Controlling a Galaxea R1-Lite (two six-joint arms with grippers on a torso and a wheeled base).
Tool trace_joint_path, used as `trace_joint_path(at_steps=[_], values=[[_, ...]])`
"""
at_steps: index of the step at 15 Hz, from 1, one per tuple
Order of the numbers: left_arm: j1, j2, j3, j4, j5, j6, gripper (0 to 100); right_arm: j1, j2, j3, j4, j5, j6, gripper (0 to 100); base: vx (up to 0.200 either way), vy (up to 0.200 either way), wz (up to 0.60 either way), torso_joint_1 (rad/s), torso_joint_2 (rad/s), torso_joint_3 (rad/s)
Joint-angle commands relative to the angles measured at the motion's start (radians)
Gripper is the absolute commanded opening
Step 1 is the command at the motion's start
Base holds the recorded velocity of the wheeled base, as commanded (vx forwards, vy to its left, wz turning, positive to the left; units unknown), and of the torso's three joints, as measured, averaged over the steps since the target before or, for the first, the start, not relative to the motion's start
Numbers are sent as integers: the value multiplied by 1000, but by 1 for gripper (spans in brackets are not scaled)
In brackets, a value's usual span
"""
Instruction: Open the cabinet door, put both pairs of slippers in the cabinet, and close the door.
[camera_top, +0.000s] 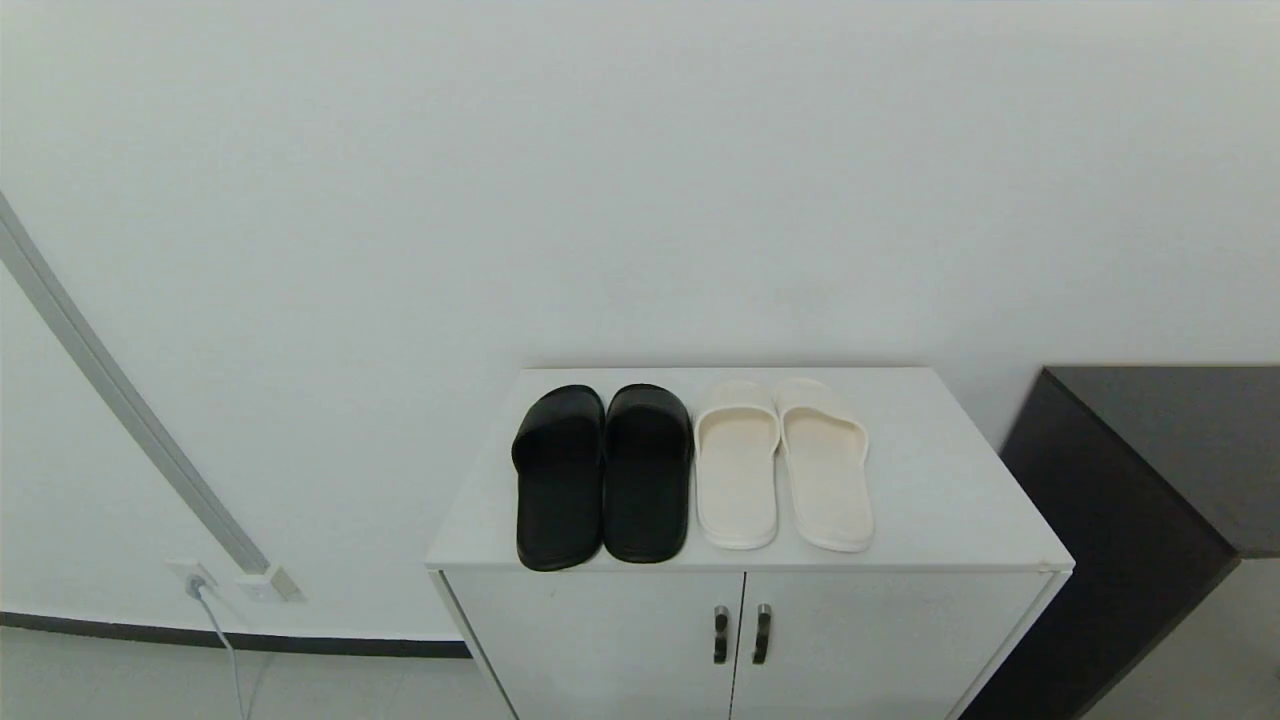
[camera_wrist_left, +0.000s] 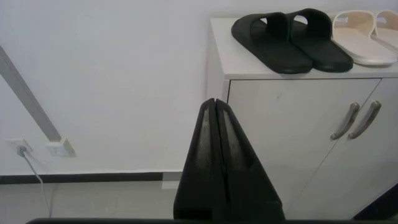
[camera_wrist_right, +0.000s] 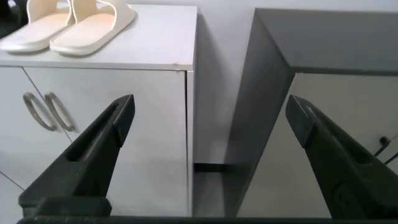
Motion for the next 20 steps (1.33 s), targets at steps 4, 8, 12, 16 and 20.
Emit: trace_joint_path(at_steps=[4,8,12,16,20], values=[[0,1,0,1,2,0,0,9,30,0,-1,25,-24,100,0,0,0,0,0,0],[0,1,0,0,2,0,0,82,153,-82,-20,39,125,100,0,0,0,0,0,0],[0,1,0,1,0,0,0,95,447,-108,-20,203,75,100,0,0,0,0,0,0],[0,1,0,1,-1,0,0,215,800,-192,-222,192,67,100,0,0,0,0,0,0],[0,1,0,1,0,0,0,496,1130,-353,-405,-32,131,100,0,0,0,0,0,0]])
